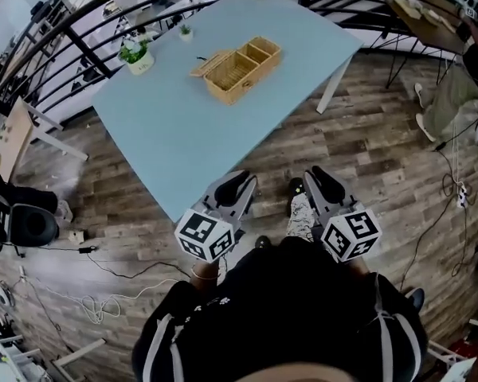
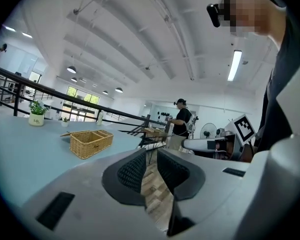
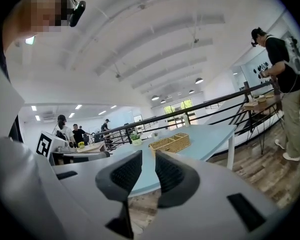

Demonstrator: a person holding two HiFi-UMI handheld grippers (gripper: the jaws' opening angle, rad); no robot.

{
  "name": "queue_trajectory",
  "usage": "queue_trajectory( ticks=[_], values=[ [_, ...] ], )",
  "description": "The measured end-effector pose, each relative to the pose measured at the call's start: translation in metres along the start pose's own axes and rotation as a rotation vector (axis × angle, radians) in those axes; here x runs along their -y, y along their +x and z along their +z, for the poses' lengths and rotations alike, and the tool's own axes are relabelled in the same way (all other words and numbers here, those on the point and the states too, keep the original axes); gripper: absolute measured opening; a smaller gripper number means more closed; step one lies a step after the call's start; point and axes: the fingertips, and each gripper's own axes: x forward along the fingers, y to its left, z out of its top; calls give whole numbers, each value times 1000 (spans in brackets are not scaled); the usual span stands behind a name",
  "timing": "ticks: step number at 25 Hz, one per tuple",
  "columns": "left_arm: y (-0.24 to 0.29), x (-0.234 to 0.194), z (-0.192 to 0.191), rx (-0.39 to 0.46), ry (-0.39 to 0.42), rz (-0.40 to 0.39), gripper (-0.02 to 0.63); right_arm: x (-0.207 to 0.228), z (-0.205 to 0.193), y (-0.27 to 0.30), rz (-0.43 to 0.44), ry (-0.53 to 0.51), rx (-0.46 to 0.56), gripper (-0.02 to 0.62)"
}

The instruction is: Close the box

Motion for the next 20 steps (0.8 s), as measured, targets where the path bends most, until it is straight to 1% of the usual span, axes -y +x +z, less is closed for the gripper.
queue_trajectory(
  ticks=[8, 11, 16, 20],
  values=[
    [10, -57, 19, 21, -29, 147, 51, 4, 23, 73, 149, -18, -6, 86],
    [20, -72, 23, 21, -45, 184, 51, 11, 29, 94, 191, -18, -18, 87],
    [43, -93, 31, 24, -64, 223, 52, 29, 36, 130, 246, -18, -38, 89],
    [57, -116, 33, 23, -80, 285, 52, 44, 41, 165, 302, -17, -49, 89]
  ],
)
